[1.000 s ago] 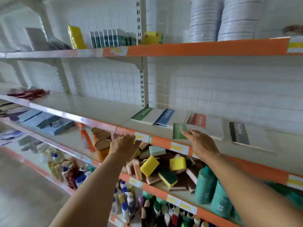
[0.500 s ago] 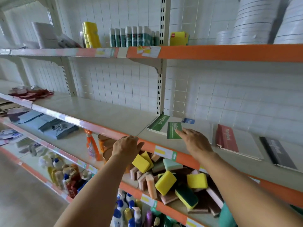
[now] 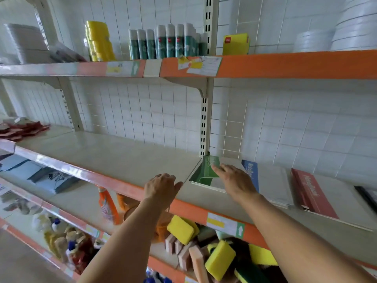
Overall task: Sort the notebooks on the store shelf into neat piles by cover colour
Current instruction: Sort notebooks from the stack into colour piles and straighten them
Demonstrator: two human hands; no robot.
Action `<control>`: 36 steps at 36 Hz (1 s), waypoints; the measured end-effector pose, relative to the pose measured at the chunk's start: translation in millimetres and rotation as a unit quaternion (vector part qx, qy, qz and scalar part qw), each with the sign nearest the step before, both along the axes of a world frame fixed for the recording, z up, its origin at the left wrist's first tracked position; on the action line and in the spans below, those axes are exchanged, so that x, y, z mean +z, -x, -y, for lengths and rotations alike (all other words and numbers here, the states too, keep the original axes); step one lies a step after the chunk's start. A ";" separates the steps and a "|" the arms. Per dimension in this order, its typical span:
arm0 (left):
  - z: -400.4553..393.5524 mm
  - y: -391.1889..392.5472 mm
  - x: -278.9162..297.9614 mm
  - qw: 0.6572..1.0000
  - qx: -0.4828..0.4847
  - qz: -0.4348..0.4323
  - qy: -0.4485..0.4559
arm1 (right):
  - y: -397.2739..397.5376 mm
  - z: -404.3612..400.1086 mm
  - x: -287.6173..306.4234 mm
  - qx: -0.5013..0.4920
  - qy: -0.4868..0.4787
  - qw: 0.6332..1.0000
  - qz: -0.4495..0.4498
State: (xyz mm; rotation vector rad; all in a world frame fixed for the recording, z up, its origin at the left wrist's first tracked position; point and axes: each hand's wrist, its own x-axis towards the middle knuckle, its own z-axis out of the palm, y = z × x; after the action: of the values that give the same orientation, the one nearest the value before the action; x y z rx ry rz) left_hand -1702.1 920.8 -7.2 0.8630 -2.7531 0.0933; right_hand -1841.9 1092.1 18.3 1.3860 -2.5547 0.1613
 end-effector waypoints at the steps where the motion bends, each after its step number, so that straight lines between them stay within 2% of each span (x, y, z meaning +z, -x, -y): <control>1: 7.1 5.0 -0.1 1.000 -0.010 0.000 -0.002 | 1.0 5.7 -1.5 -0.007 0.003 1.000 -0.003; 10: 66.5 50.6 -3.5 0.995 -0.096 0.006 0.004 | 6.5 43.2 -19.5 -0.084 -0.006 0.996 0.014; 18: 92.5 68.4 -15.0 0.990 -0.139 -0.001 -0.021 | 8.8 61.8 -31.0 -0.105 -0.024 0.992 0.057; 28: 95.3 74.0 -17.9 0.989 -0.146 -0.002 -0.026 | 20.1 66.6 -34.3 -0.093 -0.141 0.982 0.084; 36: 85.6 82.0 -14.0 0.986 -0.168 -0.006 -0.020 | 13.8 57.4 -30.9 -0.121 -0.097 0.985 0.081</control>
State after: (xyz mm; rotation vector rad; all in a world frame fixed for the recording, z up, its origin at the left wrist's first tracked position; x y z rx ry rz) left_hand -1784.0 835.2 -21.1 0.3957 -2.8529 -0.0315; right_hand -1855.7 1034.7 -12.6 1.1513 -2.9161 -0.0188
